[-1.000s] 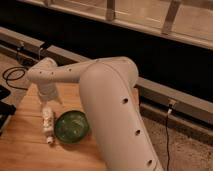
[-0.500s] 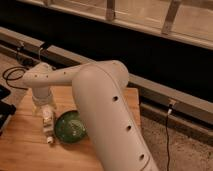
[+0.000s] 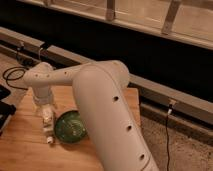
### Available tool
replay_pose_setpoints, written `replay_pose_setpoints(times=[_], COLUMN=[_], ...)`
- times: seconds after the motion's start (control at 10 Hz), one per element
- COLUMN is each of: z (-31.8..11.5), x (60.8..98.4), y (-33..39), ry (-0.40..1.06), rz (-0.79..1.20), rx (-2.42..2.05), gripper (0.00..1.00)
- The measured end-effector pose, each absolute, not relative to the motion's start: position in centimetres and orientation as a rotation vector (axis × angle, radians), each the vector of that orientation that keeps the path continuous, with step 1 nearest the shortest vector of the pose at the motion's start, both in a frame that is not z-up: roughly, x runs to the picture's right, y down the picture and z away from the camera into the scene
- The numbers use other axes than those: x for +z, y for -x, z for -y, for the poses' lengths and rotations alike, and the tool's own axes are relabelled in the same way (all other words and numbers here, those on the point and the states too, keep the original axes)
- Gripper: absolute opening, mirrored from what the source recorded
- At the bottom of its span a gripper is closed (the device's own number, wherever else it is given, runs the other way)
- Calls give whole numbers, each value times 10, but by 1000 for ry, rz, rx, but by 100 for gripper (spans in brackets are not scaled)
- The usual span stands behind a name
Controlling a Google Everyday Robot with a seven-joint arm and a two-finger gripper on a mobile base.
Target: Place the bottle in the ceramic bowl
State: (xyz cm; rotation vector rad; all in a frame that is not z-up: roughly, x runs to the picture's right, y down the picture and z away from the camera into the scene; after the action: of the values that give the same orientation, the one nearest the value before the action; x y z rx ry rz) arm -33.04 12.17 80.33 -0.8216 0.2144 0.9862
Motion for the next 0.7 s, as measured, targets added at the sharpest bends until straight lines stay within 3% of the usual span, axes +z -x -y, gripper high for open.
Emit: replay_pose_setpoints(times=[0.7], z=[-148], x=[827], y=[332], ry=[881], rz=[-257], rx=[968], gripper=[65])
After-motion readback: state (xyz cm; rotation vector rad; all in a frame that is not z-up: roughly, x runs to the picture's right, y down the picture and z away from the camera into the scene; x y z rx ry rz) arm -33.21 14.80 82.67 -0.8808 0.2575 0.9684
